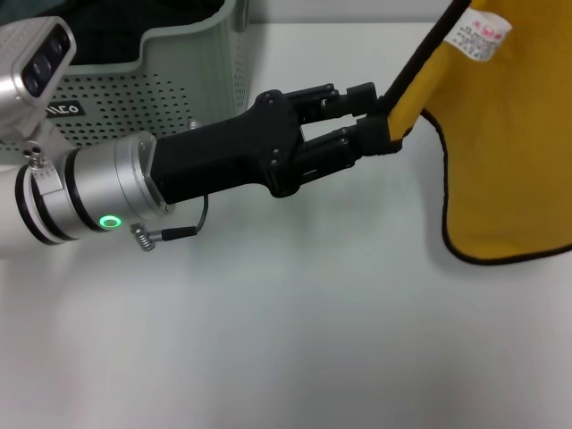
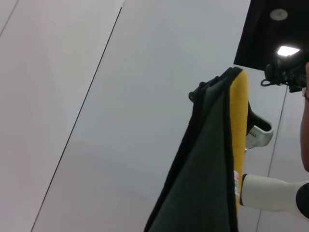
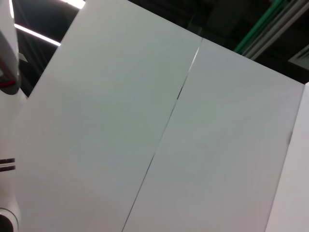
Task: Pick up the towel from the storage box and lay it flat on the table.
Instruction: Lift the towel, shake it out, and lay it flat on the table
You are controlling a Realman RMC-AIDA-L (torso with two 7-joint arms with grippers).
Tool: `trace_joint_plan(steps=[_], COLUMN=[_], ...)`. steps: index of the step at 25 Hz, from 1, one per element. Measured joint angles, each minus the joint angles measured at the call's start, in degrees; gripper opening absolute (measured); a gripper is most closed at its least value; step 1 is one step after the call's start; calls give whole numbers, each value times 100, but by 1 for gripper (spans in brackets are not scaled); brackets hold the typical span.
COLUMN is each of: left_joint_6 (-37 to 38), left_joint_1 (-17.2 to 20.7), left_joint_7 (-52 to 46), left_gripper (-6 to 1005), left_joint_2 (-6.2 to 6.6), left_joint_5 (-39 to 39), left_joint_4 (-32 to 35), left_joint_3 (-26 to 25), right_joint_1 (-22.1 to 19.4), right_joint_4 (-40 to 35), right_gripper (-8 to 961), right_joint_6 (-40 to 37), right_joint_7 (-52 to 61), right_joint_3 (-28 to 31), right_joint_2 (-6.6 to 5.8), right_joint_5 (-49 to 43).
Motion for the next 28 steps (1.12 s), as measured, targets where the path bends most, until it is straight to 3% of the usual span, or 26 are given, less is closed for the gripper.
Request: trace_joint_plan(steps=[21, 26, 28], left_joint_6=[-85, -65, -54], left_joint_1=[-38, -36, -20], left_joint_7=[-116, -91, -89], left_gripper=[385, 162, 120], left_joint_2=[22, 22, 21], left_joint_5=[114, 155, 155], left_joint_4=[-12, -12, 1], left_joint_3=[-29, -4, -4], right_joint_1=[-8, -27, -59], right_joint_4=[2, 9, 13], right_gripper=[12, 12, 12], right_joint_6=[88, 84, 87], right_joint_7=[-9, -9, -2], right_joint_3=[10, 10, 10], right_joint_2=[-9, 1, 13], right_joint_5=[80, 83, 83])
